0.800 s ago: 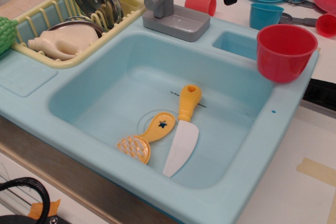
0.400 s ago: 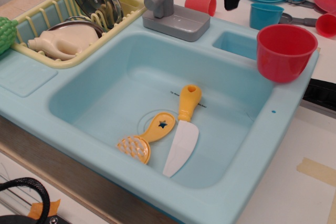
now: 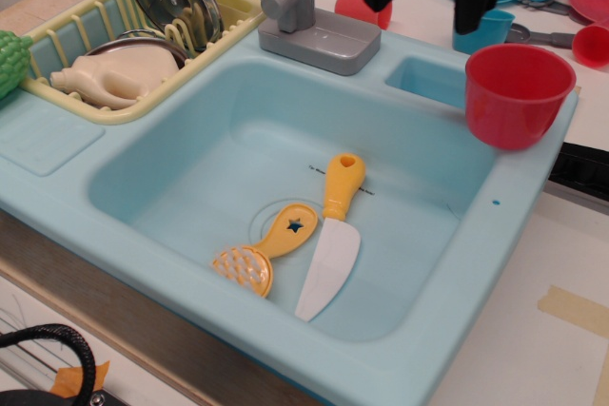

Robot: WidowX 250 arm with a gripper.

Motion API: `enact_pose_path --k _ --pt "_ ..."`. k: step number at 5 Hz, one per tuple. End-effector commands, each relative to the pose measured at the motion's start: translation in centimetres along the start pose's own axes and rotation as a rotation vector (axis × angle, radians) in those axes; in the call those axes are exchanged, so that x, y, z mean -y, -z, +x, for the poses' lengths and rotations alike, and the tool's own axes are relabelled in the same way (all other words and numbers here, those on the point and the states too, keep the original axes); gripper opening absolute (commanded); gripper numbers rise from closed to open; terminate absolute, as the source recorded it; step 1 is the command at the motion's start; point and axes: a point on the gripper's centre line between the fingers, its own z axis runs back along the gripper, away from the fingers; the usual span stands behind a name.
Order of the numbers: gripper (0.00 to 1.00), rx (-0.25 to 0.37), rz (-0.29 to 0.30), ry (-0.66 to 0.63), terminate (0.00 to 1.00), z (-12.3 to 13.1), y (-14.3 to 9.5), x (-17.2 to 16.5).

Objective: Put cup from anywhere into sink

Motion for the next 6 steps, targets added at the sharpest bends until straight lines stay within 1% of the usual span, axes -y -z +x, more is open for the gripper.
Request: enact_pose_path --k 1,3,5,6 --pt "1.00 0.012 -0.048 0.033 0.00 1.1 0.0 1.5" --pt "1.00 -0.062 -0.096 0.021 0.00 1.2 1.9 1.7" --pt "1.00 -0.121 -0.146 0.000 0.00 0.8 3.9 1.9" --pt "0.00 -0.159 -0.145 -0.042 0.00 0.4 4.6 1.8"
